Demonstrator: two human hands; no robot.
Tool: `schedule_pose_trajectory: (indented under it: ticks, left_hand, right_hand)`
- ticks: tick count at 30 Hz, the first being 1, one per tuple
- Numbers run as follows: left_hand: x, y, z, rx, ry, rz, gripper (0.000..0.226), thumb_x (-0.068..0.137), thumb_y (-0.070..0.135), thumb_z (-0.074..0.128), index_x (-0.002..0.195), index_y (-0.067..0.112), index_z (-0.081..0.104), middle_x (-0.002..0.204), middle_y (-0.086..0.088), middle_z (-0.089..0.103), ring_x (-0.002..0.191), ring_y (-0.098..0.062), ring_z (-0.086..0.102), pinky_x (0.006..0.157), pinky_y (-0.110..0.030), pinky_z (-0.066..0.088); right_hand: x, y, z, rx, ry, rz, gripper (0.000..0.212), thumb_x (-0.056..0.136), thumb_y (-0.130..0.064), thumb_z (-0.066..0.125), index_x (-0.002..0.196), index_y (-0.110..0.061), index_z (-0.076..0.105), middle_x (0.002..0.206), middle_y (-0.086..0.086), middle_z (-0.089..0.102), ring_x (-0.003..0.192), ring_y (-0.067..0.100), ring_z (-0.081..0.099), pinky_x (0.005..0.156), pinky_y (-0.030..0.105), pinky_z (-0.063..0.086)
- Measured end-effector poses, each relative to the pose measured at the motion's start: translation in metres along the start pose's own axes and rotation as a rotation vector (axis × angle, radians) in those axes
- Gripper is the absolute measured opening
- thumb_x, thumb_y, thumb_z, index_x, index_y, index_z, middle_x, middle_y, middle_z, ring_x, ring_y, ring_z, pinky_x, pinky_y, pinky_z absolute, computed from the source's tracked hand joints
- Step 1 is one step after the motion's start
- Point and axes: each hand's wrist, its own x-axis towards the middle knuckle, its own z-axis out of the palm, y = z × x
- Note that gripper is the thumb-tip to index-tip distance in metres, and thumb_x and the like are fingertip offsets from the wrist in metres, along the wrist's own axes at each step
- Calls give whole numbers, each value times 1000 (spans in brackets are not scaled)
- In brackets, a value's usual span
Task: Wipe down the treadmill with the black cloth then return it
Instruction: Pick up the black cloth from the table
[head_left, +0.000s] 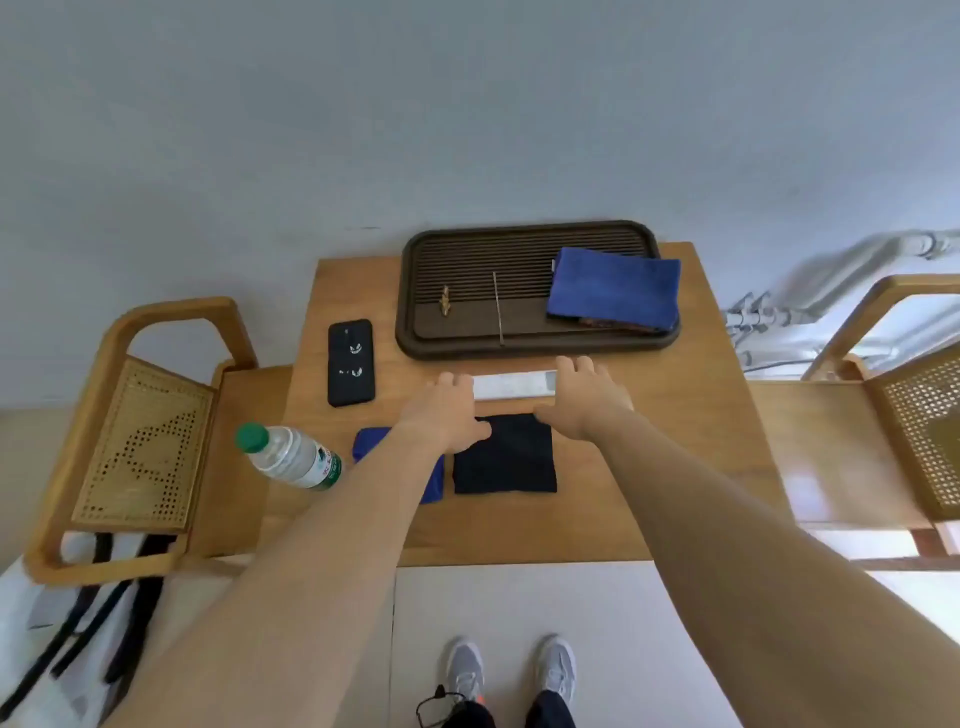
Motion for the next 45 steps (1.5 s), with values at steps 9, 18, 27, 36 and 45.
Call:
schedule_pose_trajectory:
  ticks: [9,18,27,36,45]
  left_hand:
    - [43,-14,77,35,37,11,47,92,20,64,135,20,48,141,-5,47,120,-29,51,79,-41,52]
    - [38,-24,81,-59,172,132,13,88,20,66,90,24,54,104,5,58,91,-18,54,70,-38,52]
    - [-47,-26,20,-511,33,216,33,79,23,66,58,21,42,58,6,46,59,-15,45,57,-36,39]
    - [-170,-100,-6,-798,-516,-120,26,89,39,70,103,18,63,86,2,69,68,-11,61,54,-20,43]
    - [-318,-217,58,-1001,-134,-497,16,89,23,68,85,8,71,72,-3,59,66,-21,48,57,-30,35]
  right_hand:
    - [27,18,97,137,-160,-11,67,90,-35,60,148,-27,28,143,10,39,127,36,42,95,51,50]
    - [17,17,108,153,-27,26,24,93,-22,59,114,-23,50,126,4,45,111,26,48,65,37,48]
    - [-55,-31,48,643,-5,-41,14,83,-18,64,75,-12,53,84,3,57,75,21,55,65,36,48]
    - [-87,-154,10,530,-502,-390,11,90,-11,61,89,-1,59,80,10,56,74,21,53,62,19,43]
    - [-136,-301,105,-79,-650,-986,46,95,-31,62,57,-13,43,51,4,40,50,16,37,54,32,30]
